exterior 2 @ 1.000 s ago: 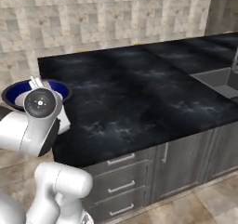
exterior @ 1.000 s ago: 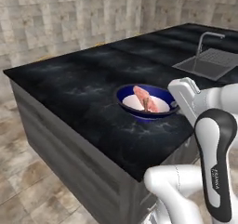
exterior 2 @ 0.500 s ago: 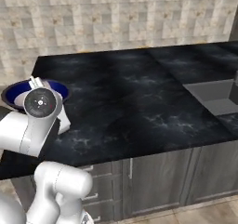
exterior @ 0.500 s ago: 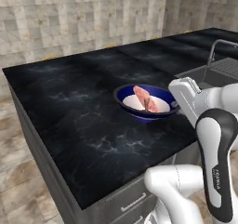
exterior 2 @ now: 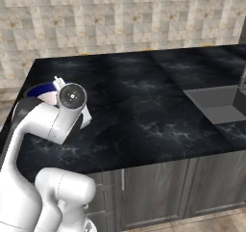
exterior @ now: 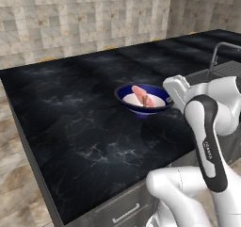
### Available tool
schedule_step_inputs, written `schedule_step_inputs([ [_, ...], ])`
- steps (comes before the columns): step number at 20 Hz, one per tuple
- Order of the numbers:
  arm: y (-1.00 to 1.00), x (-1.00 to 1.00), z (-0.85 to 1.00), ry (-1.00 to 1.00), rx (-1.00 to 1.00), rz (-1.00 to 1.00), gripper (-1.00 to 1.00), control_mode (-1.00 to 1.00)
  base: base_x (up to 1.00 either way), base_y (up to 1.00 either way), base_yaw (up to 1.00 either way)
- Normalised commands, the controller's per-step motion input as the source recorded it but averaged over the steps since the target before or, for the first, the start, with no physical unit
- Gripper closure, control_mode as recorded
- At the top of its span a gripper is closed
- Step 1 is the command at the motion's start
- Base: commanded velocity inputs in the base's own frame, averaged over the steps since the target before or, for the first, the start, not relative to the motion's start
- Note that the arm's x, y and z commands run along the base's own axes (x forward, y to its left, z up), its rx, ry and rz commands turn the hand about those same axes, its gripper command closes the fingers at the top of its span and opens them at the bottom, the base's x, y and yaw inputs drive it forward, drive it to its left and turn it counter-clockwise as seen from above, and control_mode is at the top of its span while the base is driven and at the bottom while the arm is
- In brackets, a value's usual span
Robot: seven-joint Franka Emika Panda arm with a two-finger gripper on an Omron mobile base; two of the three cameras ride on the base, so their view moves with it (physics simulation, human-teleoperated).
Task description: The microwave is finished heating the steak and mushroom. Take the bowl containing the food and place it on the dining counter.
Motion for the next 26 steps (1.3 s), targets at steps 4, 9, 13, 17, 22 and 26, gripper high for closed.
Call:
schedule_step_inputs([
  [4,0.44,1.00,-0.61,0.00,-0.12,0.00,1.00,-1.00,0.00,0.00,0.00],
  [9,0.34,1.00,-0.62,0.00,-0.10,0.00,1.00,-1.00,0.00,0.00,0.00],
  [13,0.19,1.00,-0.48,0.05,-0.09,0.00,1.00,-1.00,0.00,0.00,0.00],
  [17,0.03,0.95,-0.39,0.08,-0.03,0.02,1.00,-1.00,0.00,0.00,0.00],
  [22,-0.01,0.62,-0.58,0.16,-0.04,0.05,1.00,-1.00,0.00,0.00,0.00],
  [26,0.00,0.28,-0.47,0.11,-0.05,0.04,1.00,-1.00,0.00,0.00,0.00],
])
